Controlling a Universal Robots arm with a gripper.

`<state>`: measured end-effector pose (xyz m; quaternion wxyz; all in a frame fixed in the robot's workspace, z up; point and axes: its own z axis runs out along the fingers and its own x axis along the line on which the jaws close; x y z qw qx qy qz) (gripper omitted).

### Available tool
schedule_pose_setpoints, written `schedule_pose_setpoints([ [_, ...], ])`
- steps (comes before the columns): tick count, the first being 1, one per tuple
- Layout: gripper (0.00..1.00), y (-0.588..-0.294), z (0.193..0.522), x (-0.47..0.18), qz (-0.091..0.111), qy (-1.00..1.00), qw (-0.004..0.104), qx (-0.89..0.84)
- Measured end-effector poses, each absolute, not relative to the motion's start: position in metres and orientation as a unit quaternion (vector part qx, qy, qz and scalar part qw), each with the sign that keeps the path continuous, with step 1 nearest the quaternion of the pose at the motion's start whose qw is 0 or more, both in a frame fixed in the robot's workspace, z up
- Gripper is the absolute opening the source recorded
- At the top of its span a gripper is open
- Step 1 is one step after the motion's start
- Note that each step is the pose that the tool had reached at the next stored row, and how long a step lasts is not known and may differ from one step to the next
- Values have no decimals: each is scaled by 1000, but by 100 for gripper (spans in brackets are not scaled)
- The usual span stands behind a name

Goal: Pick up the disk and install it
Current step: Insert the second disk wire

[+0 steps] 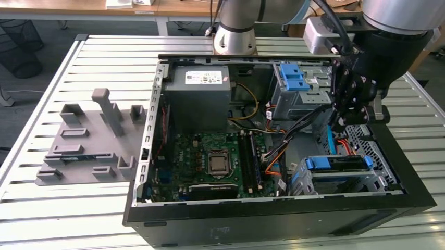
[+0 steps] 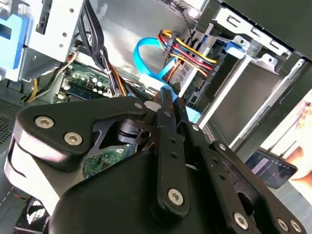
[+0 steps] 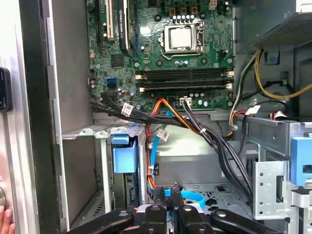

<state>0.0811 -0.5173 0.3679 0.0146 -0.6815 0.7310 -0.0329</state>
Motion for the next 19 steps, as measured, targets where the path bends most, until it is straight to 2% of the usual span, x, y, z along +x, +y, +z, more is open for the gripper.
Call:
schedule_pose_setpoints([
  [19, 16, -532, 354, 81, -33, 731, 15, -682],
])
